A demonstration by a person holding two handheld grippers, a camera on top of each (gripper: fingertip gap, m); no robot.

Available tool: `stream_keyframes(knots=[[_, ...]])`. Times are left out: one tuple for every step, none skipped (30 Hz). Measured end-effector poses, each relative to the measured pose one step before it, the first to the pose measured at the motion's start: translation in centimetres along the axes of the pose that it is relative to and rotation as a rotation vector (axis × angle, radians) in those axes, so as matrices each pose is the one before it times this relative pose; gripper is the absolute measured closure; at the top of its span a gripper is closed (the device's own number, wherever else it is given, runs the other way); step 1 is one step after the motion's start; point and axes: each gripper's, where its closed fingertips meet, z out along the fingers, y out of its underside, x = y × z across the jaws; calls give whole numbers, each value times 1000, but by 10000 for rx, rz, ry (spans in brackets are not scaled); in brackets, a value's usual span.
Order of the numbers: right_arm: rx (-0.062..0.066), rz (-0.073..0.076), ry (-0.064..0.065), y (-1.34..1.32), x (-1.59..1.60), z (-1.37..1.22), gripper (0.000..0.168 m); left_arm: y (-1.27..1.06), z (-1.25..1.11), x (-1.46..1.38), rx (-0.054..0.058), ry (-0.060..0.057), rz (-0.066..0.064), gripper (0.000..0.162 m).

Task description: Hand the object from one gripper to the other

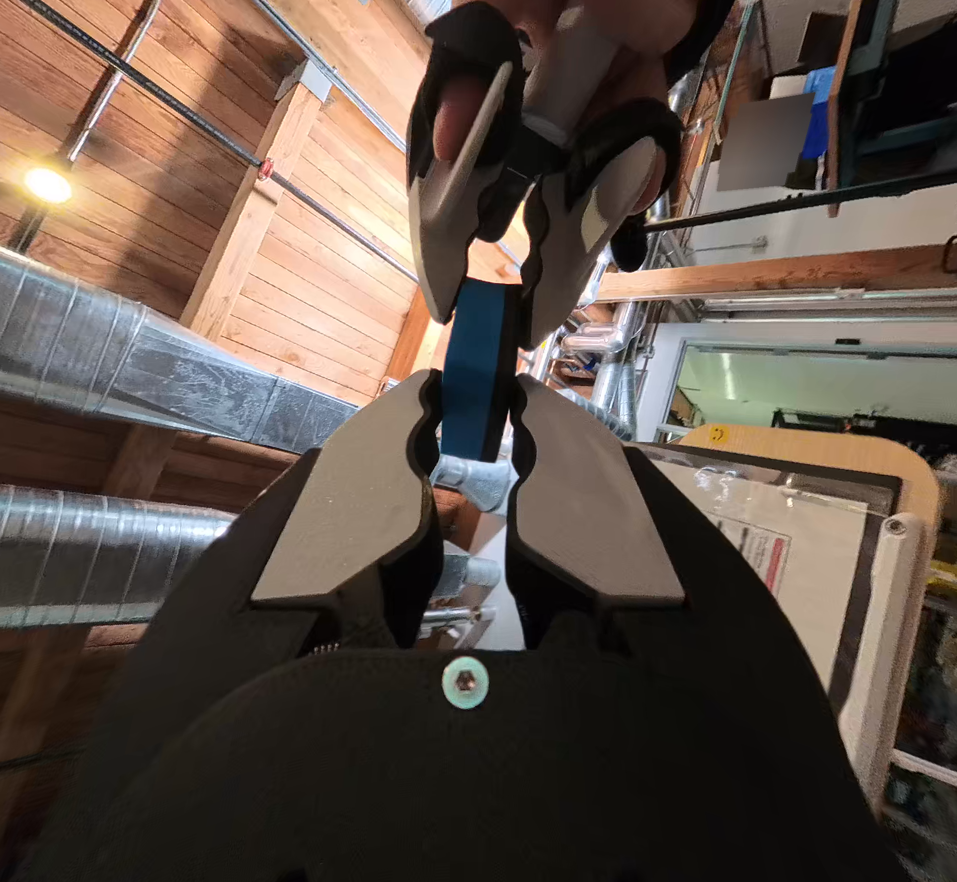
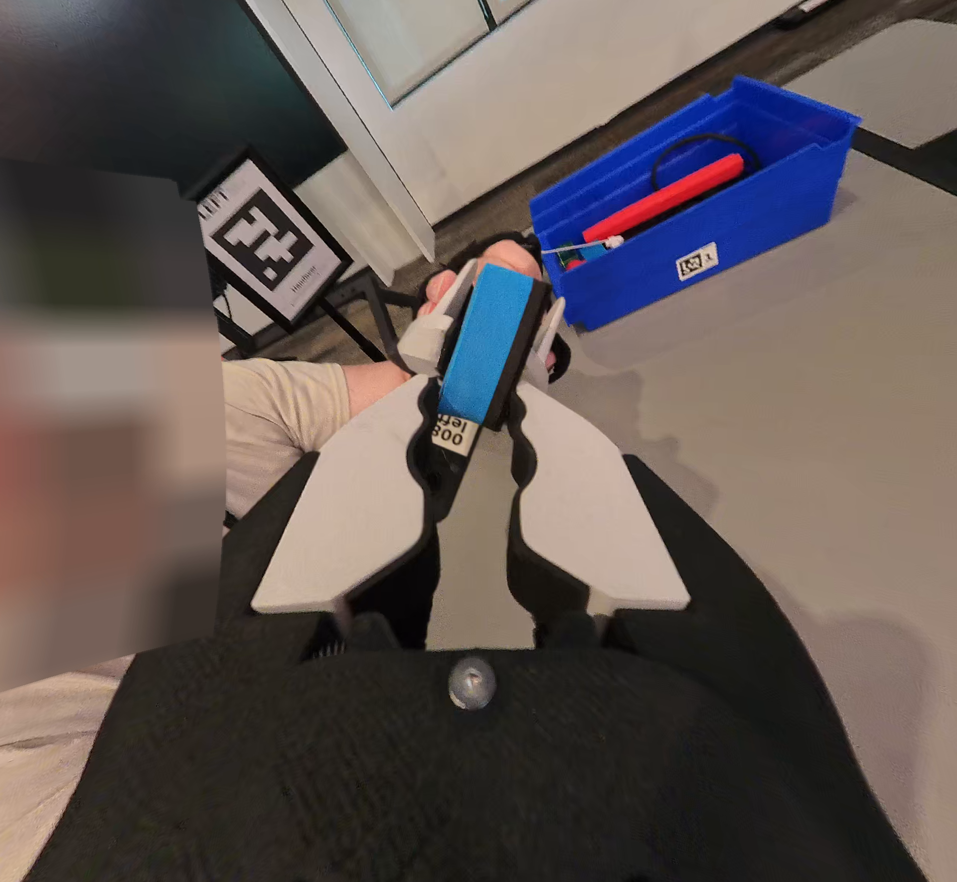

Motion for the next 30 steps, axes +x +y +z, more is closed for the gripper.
stream_keyframes(knots=[[-23,-38,55,-57,95,-39,142,95,15,93,14,100,-392,137],[129,-28,15,-302,55,-57,143,302,85,104,-127,257,-718,135],[176,-93,55,-343,77,-123,143,495,135,-30,-222,354,-909,130],[179,-183,133,-351,123,-239,144,458,97,-106,-144,442,-979,124],[160,-294,254,-323,214,-343,144,301,-28,6,-5,616,-988,122],[109,-320,396,-197,359,-434,144,162,-132,-29,97,638,-930,124],[58,-381,456,-123,406,-484,144,184,-137,20,21,695,-890,130],[-41,-696,550,11,432,-445,144,211,-102,70,-113,758,-946,129],[-262,-1030,786,334,598,-360,144,108,-93,22,-193,764,-1099,129],[-495,-1176,1006,672,745,-265,144,-128,-146,22,-169,745,-1131,124],[-562,-1179,796,759,299,-131,144,-295,-151,-317,-146,407,-1022,112],[-356,-1149,379,344,-384,-40,144,-340,-232,50,-148,528,-834,111],[-94,-972,340,-208,-413,-40,144,-337,-251,391,-142,560,-480,107],[-100,-675,415,-398,-188,-12,144,-248,-181,-54,-157,16,-104,104],[-237,-459,278,-282,-284,79,144,-9,-132,381,-297,133,264,106],[-339,-457,219,-127,-368,161,144,148,-39,362,-394,-13,511,106],[-354,-597,201,-47,-458,224,144,86,30,-20,-344,-311,590,106],[-382,-724,181,30,-507,273,144,74,46,123,-296,-192,500,109],[-441,-768,238,80,-406,294,144,4,78,401,-236,46,309,110],[-434,-727,265,55,-281,299,144,-120,94,374,-135,70,142,109],[-344,-621,212,-70,-250,254,144,-118,94,480,-108,174,71,110],[-187,-498,85,-258,-320,237,144,-75,76,550,-105,225,83,109],[-101,-446,-28,-335,-430,207,144,-83,79,128,-62,-59,193,109],[-73,-484,10,-315,-369,179,144,68,47,242,-123,30,221,112],[-123,-476,75,-193,-249,172,144,273,88,429,-244,191,149,115],[-218,-382,93,-17,-145,176,144,358,129,285,-258,108,157,117],[-244,-224,173,69,98,153,144,402,121,414,-230,185,196,127],[-155,-73,196,40,267,115,144,298,106,248,-171,67,300,137],[-89,25,157,73,265,87,144,105,97,-288,-57,-253,252,137],[-9,114,255,44,435,58,144,95,44,-296,-50,-171,50,138]])
